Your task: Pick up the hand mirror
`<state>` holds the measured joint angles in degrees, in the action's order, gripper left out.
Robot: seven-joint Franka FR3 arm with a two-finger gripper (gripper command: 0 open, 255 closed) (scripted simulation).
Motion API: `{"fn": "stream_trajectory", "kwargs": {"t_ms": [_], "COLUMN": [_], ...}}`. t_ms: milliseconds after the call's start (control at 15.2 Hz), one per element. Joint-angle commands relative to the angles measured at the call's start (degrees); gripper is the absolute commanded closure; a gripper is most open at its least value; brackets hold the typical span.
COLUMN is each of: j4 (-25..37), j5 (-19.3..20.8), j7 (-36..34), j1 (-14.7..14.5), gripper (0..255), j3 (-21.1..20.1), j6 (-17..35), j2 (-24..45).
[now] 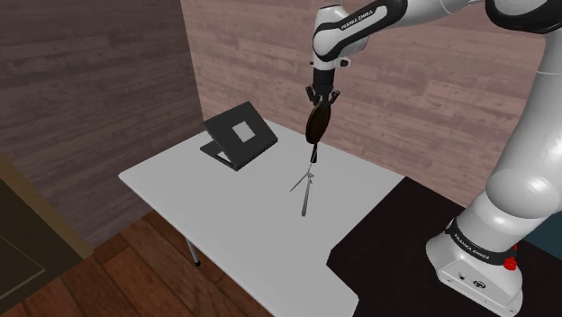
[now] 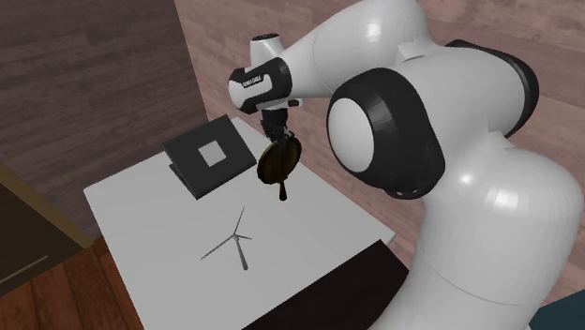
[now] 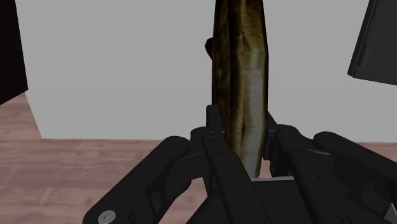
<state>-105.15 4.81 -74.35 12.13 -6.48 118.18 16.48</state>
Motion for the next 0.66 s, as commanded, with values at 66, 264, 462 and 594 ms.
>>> {"fn": "stream_trajectory", "kwargs": {"t_ms": [66, 264, 462, 594], "j4": [1.19, 2.44, 3.81, 3.88], "j5": [-0.16, -0.33, -0.48, -0.48], "j7": [0.2, 0.37, 0.53, 0.53], "j1": [0.03, 0.05, 0.06, 0.06], "gripper": [255, 255, 255, 255], "j3": [-0.05, -0.09, -0.13, -0.14], "j6": [-1.94, -3.99, -6.07, -6.17], "j2": [-0.78, -1.59, -2.31, -2.34]}}
